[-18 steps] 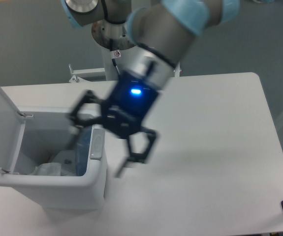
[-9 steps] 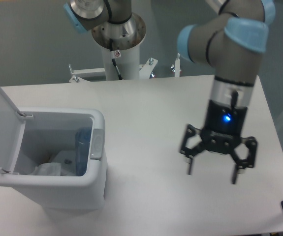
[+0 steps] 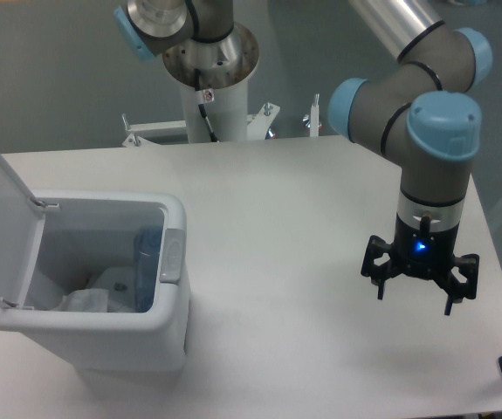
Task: Place the trash in the trash can
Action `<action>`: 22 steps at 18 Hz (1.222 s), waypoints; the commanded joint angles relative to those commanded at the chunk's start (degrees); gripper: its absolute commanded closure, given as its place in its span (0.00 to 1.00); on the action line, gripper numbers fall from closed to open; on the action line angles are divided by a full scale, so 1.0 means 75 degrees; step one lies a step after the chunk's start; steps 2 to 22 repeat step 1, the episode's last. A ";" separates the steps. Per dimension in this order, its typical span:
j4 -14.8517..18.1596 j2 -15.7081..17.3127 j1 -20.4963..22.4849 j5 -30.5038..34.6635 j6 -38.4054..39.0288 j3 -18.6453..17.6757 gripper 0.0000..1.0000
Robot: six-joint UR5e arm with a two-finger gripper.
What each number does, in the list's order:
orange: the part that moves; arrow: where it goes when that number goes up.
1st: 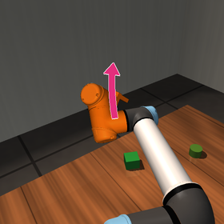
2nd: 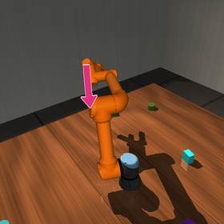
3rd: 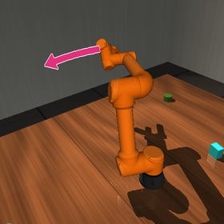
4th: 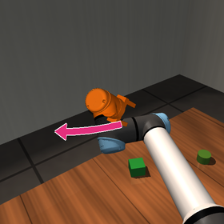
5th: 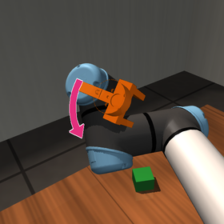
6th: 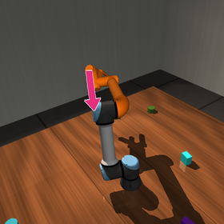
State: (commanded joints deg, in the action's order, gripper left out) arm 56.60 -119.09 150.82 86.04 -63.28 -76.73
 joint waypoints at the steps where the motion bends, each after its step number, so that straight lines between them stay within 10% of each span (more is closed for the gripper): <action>1: 0.0000 -0.0012 -0.0012 0.0000 0.0012 0.0000 0.00; 22: 0.0000 -0.0012 -0.0012 0.0000 0.0012 0.0000 0.00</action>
